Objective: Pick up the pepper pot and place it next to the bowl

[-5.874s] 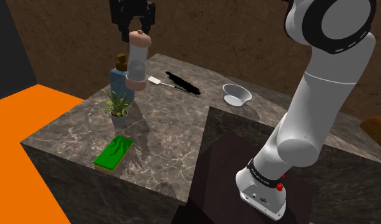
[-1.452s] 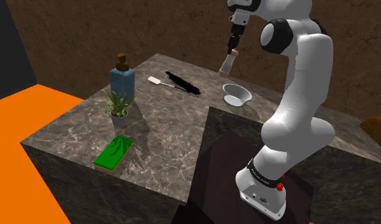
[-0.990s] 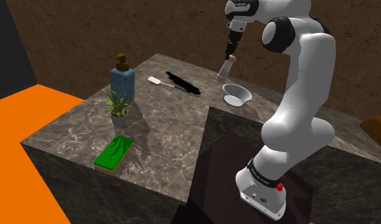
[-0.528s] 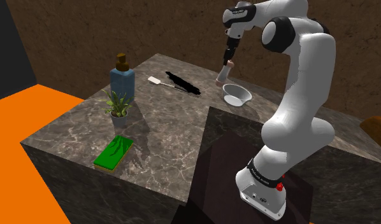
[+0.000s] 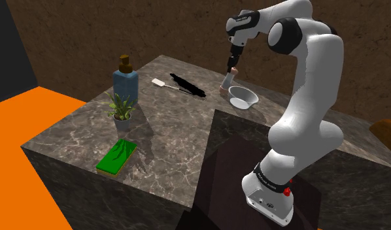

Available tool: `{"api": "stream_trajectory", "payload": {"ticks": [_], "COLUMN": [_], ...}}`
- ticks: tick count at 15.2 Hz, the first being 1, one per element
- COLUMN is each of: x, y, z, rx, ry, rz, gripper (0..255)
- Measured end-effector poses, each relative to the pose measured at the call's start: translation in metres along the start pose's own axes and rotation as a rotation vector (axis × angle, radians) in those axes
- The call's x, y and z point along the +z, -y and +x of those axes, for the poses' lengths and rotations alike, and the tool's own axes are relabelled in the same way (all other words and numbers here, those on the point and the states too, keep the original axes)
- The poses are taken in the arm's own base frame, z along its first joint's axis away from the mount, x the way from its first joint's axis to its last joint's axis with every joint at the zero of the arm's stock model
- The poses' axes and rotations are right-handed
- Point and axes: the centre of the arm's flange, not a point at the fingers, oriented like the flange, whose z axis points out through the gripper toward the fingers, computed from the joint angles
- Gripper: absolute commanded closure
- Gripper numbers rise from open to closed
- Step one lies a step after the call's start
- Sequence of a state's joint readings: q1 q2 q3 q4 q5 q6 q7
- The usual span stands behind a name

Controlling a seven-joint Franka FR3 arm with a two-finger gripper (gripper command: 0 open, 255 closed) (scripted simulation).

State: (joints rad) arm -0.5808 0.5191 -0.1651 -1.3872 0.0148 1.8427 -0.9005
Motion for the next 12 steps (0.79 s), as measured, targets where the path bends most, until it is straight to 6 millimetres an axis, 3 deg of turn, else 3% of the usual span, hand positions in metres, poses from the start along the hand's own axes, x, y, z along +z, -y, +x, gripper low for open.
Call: {"api": "stream_trajectory", "payload": {"ticks": [5, 6, 12], "x": [0.0024, 0.0024, 0.0023], "y": [0.0000, -0.0001, -0.0001], "z": [0.0005, 0.0005, 0.0005], "rx": [0.000, 0.000, 0.000], "ry": [0.000, 0.000, -0.001], "rz": [0.000, 0.000, -0.001], "gripper": [255, 0, 0]}}
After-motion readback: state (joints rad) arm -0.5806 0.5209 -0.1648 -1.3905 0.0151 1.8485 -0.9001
